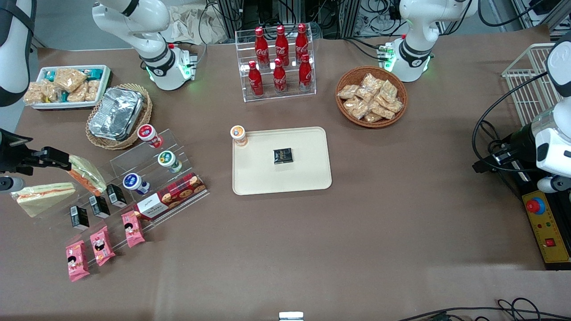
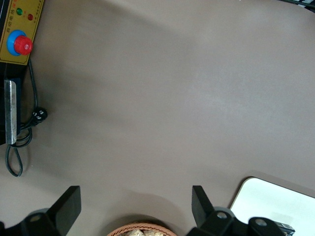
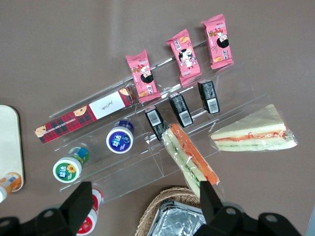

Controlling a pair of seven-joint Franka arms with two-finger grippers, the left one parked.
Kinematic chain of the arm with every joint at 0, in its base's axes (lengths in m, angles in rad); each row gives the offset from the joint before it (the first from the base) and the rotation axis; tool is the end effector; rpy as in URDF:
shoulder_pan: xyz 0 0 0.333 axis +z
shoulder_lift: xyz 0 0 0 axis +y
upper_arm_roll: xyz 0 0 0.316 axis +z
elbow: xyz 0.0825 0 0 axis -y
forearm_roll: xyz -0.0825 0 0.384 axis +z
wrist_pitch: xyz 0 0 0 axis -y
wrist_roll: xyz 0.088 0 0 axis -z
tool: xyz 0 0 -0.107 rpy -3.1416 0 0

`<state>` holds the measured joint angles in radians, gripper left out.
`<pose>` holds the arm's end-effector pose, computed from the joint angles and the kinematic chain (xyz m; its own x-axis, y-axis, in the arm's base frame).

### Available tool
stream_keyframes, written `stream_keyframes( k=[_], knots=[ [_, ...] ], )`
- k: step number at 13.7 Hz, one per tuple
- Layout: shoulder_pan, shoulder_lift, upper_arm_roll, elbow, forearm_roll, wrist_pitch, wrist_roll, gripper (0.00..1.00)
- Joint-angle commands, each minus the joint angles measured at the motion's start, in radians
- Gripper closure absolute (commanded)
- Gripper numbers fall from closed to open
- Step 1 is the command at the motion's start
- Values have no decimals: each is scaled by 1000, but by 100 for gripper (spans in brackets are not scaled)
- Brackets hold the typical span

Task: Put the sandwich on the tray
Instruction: 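Move the right gripper over the wrapped triangular sandwich on the acrylic stand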

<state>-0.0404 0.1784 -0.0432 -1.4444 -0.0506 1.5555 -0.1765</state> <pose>0.6032 -0.0537 0.5794 0.9928 0.0921 -0.0762 0.0957 -0.9944 0.0455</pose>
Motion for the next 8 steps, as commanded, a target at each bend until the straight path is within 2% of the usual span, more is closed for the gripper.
stream_keyframes(
  k=[1, 8],
  knots=[
    [-1, -10, 5, -8, -21, -8, 11, 3],
    [59, -7, 2, -8, -14, -8, 32, 3]
  ],
)
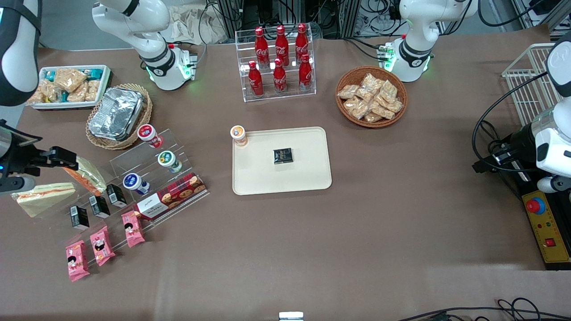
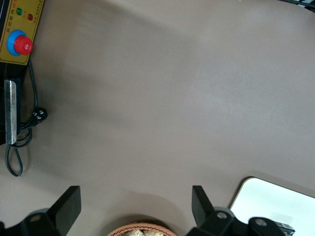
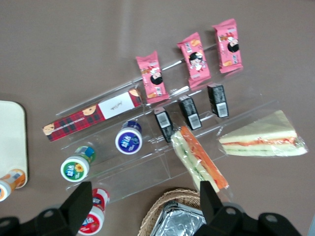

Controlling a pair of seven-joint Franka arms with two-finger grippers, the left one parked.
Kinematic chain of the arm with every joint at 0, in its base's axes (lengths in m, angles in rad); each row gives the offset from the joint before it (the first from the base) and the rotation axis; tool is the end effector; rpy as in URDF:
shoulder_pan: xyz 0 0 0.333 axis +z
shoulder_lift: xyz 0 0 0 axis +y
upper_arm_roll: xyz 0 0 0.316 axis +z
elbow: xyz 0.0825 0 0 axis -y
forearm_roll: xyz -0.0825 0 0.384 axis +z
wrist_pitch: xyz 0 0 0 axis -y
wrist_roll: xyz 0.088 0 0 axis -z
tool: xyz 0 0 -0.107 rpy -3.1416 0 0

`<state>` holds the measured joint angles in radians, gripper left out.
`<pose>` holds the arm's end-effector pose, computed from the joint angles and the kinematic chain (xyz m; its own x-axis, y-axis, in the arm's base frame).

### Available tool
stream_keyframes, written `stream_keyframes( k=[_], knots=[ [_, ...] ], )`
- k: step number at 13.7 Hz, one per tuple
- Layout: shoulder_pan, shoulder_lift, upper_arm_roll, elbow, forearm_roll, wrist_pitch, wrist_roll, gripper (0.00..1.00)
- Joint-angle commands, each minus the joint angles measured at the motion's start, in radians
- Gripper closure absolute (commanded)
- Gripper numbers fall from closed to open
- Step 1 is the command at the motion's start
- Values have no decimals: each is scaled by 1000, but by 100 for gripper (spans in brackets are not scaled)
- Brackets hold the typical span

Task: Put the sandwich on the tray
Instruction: 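Move the right gripper over the wrapped triangular sandwich on the acrylic stand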

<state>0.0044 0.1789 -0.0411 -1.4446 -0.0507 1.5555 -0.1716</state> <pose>0.6052 -0.0255 0.5790 0.9881 0.1337 -0.0767 0.1374 -0.9895 0.0455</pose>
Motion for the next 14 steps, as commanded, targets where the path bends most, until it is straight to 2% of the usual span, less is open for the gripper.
stream_keyframes(
  k=[1, 5, 7, 10, 14],
  knots=[
    [11, -6, 0, -8, -14, -8, 49, 3],
    [-3, -6, -5, -7, -14, -18, 162, 3],
    [-6, 8, -16, -2, -44, -5, 178, 3],
    [-7, 27, -49, 6, -49, 3, 396, 3],
    [-41, 40, -138, 10, -38, 29, 449, 3]
  ],
)
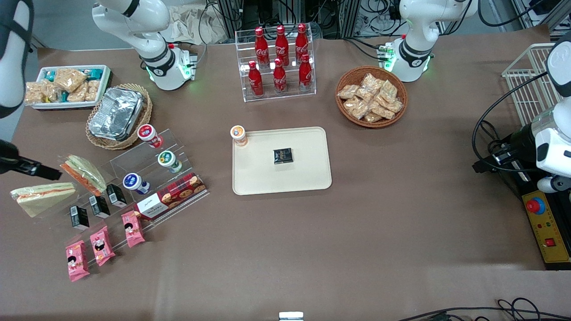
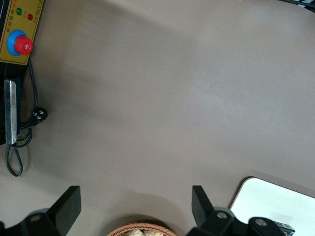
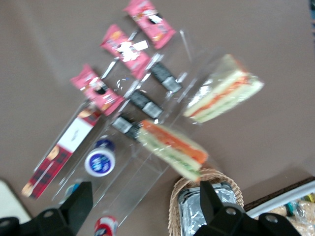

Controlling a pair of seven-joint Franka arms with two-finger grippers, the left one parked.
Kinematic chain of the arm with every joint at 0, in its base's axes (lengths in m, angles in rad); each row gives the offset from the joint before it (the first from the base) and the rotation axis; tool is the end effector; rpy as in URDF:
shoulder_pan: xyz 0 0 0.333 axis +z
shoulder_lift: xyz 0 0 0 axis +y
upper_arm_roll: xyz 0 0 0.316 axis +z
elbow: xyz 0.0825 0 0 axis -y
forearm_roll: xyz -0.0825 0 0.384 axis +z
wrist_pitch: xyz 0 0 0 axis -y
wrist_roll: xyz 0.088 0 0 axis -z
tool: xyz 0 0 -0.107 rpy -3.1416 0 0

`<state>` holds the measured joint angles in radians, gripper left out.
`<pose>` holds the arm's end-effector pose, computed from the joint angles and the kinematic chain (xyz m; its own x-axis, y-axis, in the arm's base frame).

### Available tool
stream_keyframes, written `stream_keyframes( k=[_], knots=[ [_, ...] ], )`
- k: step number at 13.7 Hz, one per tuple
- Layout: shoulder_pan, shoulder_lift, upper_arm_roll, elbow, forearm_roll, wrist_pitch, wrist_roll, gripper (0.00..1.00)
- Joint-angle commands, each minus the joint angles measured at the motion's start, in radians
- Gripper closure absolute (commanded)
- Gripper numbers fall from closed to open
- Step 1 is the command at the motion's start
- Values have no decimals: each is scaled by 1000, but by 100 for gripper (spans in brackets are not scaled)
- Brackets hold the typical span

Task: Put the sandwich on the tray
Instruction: 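Move the right gripper over the wrapped triangular sandwich on the acrylic stand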

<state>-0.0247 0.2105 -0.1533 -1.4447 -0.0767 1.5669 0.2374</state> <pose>0.6045 -0.1076 0.5622 0.9139 -0.4017 -0.0579 -0.3925 -0.9112 0.1253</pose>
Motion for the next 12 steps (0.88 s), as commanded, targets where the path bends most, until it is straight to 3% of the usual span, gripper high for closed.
stream_keyframes(
  k=[1, 6, 12],
  knots=[
    [-14, 23, -53, 10, -11, 34, 104, 3],
    [-64, 81, -94, 6, 9, 198, 457, 3],
    [-201, 202, -92, -3, 109, 337, 470, 3]
  ],
)
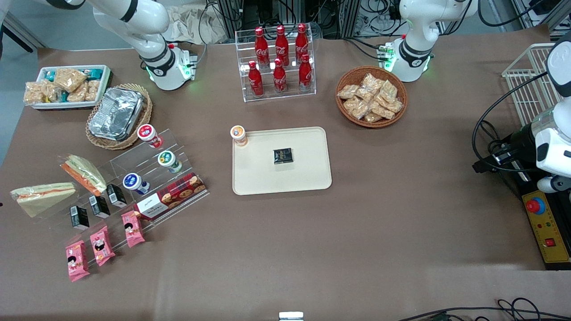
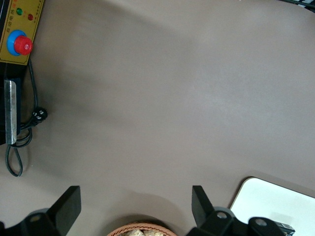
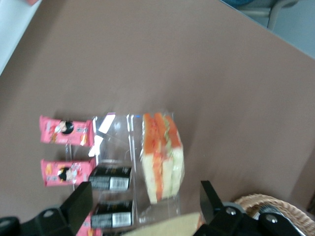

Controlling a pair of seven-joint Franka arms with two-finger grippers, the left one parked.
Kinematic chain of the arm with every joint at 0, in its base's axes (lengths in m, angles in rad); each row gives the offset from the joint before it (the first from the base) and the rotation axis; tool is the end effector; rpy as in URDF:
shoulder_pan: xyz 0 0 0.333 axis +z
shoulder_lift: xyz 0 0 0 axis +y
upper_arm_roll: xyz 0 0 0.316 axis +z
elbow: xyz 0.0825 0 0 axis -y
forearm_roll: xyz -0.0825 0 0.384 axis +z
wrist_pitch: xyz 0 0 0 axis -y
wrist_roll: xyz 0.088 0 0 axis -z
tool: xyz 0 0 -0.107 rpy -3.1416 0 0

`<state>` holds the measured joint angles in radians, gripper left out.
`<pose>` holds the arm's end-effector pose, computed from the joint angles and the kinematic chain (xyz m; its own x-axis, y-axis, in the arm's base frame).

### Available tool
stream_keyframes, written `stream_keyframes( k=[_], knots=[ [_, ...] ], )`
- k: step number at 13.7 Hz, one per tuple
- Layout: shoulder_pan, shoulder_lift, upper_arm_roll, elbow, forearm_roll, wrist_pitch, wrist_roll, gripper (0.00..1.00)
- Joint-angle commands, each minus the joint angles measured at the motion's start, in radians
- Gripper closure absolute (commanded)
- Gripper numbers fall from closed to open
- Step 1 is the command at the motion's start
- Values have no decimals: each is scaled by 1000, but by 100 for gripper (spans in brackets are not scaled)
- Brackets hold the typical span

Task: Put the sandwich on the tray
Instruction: 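Lower the right gripper and close it on the wrapped sandwich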

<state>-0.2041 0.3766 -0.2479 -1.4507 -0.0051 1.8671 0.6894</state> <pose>0.6185 -0.2731 0.4820 0.4345 -0.8952 0.0991 -0.9007 -0.4325 0.0417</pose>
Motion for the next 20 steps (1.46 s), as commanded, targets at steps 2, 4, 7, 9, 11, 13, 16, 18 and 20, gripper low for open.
stream_keyframes(
  k=[2, 4, 7, 9, 11, 13, 16, 18, 20],
  knots=[
    [-26, 59, 3, 1, 75, 65, -5, 3],
    [-24, 76, 4, 0, 77, 90, -5, 3],
    [-23, 79, 4, -19, 79, 89, -5, 3],
    [-21, 77, 4, -39, 77, 83, -5, 3],
    [-24, 76, 4, -56, 77, 83, -7, 3],
    [-26, 76, 4, -65, 77, 90, -8, 3],
    [-26, 77, 4, -91, 77, 124, -36, 7],
    [-24, 77, 6, -111, 77, 144, -63, 59],
    [-24, 82, 6, -111, 77, 145, -63, 63]
  ],
)
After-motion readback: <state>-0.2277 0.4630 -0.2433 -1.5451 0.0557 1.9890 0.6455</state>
